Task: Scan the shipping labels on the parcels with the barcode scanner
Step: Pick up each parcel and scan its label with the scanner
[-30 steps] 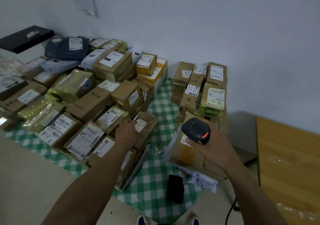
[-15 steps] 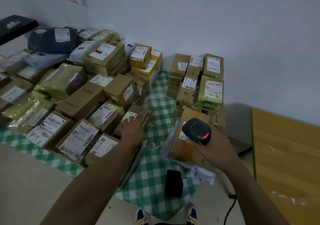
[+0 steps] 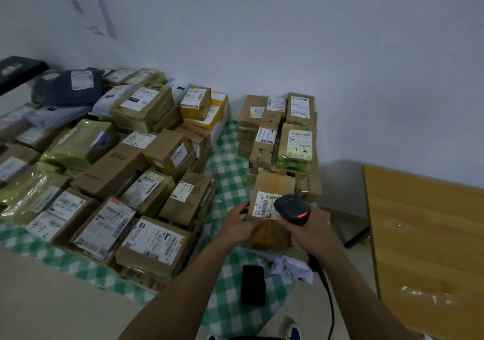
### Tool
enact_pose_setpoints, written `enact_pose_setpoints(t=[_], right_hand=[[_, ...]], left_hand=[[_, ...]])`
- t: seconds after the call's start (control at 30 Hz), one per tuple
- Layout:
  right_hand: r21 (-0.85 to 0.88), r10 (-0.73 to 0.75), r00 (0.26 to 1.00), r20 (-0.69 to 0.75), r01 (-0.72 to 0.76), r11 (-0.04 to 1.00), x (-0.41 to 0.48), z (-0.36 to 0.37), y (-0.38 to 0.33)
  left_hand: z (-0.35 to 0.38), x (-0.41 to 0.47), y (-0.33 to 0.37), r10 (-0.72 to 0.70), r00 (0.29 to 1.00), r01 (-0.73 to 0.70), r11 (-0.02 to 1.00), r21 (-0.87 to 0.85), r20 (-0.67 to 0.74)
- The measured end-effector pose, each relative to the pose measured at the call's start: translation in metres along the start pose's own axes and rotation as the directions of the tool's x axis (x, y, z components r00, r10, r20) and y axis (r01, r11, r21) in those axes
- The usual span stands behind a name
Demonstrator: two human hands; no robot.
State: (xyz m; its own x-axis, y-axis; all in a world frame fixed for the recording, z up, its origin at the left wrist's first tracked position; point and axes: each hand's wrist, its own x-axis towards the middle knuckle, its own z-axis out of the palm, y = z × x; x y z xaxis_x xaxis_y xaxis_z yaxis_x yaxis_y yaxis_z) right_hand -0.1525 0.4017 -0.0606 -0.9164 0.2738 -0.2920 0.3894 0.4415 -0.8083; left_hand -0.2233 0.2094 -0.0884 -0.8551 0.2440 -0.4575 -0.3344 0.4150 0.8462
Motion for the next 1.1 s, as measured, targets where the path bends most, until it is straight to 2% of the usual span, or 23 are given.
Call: enact_pose_setpoints(t=[0.1, 0.23, 0.3, 0.5, 0.67, 0.77, 0.83, 0.97, 1.1], right_hand=[[0.068, 0.007, 1.000, 0.018, -0.008, 0.998, 0.004, 0.012, 0.001], [0.103, -0.017, 0.999, 0.028, 0.014, 0.995, -0.008, 0.017, -0.011], [0.125, -0.040, 0.999, 0.017, 0.037, 0.991, -0.015, 0.018, -0.013], [0.155, -0.109, 0.994, 0.007, 0.106, 0.982, -0.035, 0.010, -0.025], [0.133, -0.181, 0.983, 0.025, 0.176, 0.975, -0.045, -0.007, -0.039], [0.061, -0.221, 0.974, 0.049, 0.218, 0.974, -0.048, -0.013, -0.047], [0.016, -0.247, 0.964, 0.096, 0.247, 0.969, -0.050, -0.013, -0.053], [-0.092, -0.268, 0.942, 0.203, 0.290, 0.952, -0.054, -0.004, -0.065], [-0.203, -0.336, 0.919, 0.205, 0.375, 0.904, -0.058, 0.005, -0.074]], left_hand=[[-0.005, -0.006, -0.007, -0.037, 0.999, 0.039, 0.994, -0.104, 0.015], [-0.012, -0.023, -0.015, -0.022, 0.994, 0.045, 0.977, -0.210, 0.109], [-0.016, -0.032, -0.017, 0.002, 0.995, 0.026, 0.961, -0.276, 0.103], [-0.036, -0.057, -0.026, 0.098, 0.994, -0.081, 0.959, -0.273, 0.050], [-0.059, -0.068, -0.017, 0.221, 0.974, -0.227, 0.959, -0.167, -0.051], [-0.077, -0.068, -0.011, 0.239, 0.965, -0.251, 0.960, -0.123, -0.104], [-0.089, -0.067, -0.008, 0.265, 0.956, -0.269, 0.963, -0.019, -0.127], [-0.109, -0.059, 0.000, 0.315, 0.943, -0.287, 0.934, 0.211, -0.111], [-0.130, -0.050, 0.004, 0.301, 0.949, -0.256, 0.906, 0.336, -0.088]])
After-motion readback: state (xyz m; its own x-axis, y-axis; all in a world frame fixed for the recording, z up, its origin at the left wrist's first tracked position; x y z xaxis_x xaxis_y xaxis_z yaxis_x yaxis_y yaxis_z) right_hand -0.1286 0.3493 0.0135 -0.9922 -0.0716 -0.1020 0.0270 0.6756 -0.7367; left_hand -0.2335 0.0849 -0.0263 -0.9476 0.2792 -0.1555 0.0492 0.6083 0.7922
